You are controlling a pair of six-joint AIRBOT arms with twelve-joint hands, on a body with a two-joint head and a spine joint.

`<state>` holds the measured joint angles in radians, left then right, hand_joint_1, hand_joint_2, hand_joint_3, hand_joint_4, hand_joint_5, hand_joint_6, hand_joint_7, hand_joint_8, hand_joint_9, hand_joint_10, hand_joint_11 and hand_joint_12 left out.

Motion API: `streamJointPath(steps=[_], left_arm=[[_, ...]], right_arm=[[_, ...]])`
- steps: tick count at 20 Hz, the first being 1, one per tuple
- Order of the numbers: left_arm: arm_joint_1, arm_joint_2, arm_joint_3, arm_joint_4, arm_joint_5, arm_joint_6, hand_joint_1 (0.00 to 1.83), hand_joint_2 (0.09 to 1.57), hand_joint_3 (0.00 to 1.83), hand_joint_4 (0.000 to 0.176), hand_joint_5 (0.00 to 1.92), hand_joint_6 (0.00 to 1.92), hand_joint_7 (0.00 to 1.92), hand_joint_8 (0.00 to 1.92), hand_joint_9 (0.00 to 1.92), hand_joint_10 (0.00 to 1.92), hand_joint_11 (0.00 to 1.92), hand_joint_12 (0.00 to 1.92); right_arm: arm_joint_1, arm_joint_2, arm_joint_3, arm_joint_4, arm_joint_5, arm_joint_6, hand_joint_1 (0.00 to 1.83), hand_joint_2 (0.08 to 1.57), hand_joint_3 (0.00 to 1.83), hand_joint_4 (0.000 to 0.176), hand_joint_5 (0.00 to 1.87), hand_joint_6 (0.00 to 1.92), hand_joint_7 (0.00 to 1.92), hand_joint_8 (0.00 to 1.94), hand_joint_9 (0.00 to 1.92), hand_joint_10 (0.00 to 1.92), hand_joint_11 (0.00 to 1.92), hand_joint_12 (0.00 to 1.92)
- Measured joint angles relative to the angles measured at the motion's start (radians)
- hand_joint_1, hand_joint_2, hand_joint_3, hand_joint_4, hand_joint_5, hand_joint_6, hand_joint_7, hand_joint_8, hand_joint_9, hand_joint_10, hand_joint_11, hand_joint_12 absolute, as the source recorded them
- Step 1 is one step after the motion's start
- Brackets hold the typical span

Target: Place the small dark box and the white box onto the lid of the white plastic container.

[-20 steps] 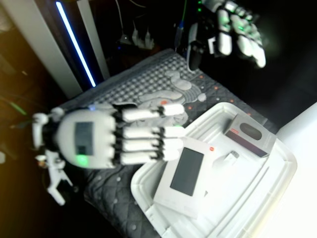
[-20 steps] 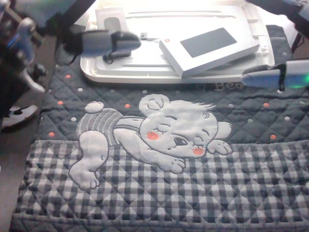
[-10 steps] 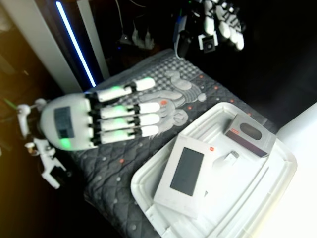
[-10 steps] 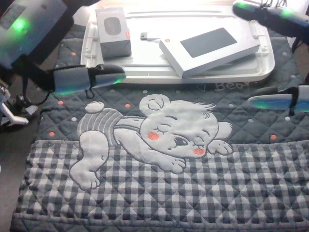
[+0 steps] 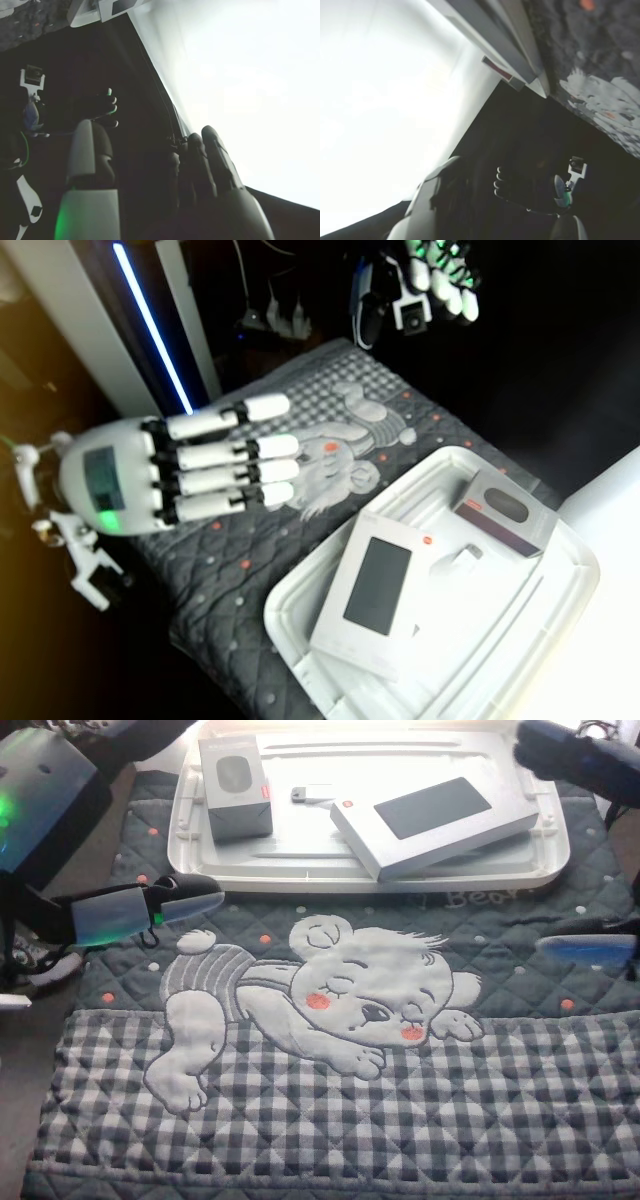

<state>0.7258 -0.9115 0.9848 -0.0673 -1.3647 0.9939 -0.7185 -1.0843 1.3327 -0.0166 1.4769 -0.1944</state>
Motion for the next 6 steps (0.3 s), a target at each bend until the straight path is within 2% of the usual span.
streamJointPath(steps=[1,2,3,4,5,6], left_arm=[[0.002,0.0,0.0,0.009,-0.015,0.0,1.15,1.0,0.01,0.016,0.13,0.0,0.15,0.0,0.14,0.0,0.07,0.0],[0.002,0.0,0.0,0.011,-0.021,0.0,1.15,1.0,0.01,0.016,0.13,0.0,0.15,0.0,0.14,0.0,0.07,0.0],[0.008,0.0,-0.003,0.009,-0.041,0.0,1.2,1.0,0.01,0.027,0.09,0.0,0.13,0.0,0.14,0.0,0.14,0.03],[0.016,0.004,-0.007,0.01,-0.057,0.001,1.2,1.0,0.01,0.027,0.09,0.0,0.13,0.0,0.14,0.0,0.14,0.03],[0.026,0.007,-0.011,0.012,-0.072,0.0,1.18,1.04,0.02,0.018,0.04,0.0,0.12,0.0,0.16,0.01,0.22,0.07],[0.03,0.014,-0.015,0.014,-0.088,0.0,1.13,1.12,0.01,0.031,0.05,0.01,0.14,0.0,0.23,0.02,0.27,0.1]], right_arm=[[-0.016,0.006,-0.004,0.028,0.019,-0.001,0.92,0.93,0.0,0.068,0.18,0.0,0.37,0.0,0.44,0.0,0.24,0.57],[-0.024,0.011,-0.01,0.045,0.034,0.0,0.92,0.93,0.0,0.068,0.18,0.0,0.37,0.0,0.44,0.0,0.24,0.57],[-0.027,0.015,-0.013,0.054,0.053,-0.001,0.8,0.95,0.0,0.052,0.16,0.0,0.38,0.0,0.47,0.0,0.27,0.52],[-0.028,0.02,-0.017,0.053,0.071,-0.001,0.8,0.95,0.0,0.052,0.16,0.0,0.38,0.0,0.47,0.0,0.27,0.52],[-0.029,0.021,-0.018,0.053,0.09,-0.001,0.78,0.97,0.0,0.039,0.17,0.0,0.38,0.0,0.46,0.0,0.31,0.45],[-0.029,0.021,-0.018,0.053,0.097,0.0,0.87,0.98,0.0,0.045,0.24,0.02,0.35,0.0,0.43,0.0,0.24,0.4]])
